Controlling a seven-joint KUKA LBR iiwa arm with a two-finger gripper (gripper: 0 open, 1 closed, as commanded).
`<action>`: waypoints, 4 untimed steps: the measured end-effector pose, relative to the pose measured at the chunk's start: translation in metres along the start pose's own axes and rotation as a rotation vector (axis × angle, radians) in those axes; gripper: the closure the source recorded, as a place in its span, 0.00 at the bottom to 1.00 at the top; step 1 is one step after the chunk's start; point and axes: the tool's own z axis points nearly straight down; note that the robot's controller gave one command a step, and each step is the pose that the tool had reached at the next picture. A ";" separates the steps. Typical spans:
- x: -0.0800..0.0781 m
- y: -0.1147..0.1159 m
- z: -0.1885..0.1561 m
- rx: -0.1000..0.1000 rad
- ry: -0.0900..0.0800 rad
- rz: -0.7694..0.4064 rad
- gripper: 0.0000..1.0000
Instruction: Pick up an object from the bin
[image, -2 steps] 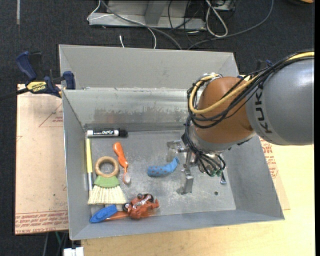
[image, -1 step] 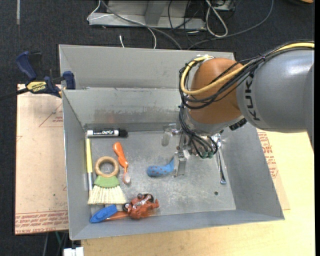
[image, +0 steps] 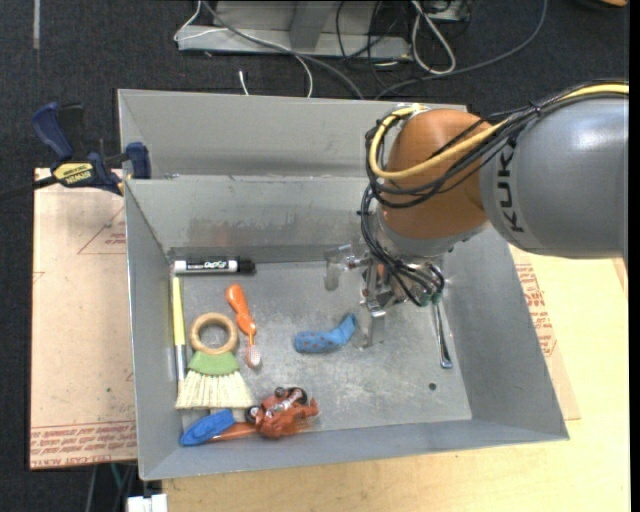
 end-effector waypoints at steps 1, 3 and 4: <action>0.004 0.012 0.073 0.001 -0.011 -0.034 0.00; 0.007 0.014 0.093 0.004 -0.022 -0.133 1.00; 0.007 0.014 0.074 0.003 -0.023 -0.129 1.00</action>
Offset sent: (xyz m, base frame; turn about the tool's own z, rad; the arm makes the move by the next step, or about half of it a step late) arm -0.0158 0.0073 -0.0838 -0.1855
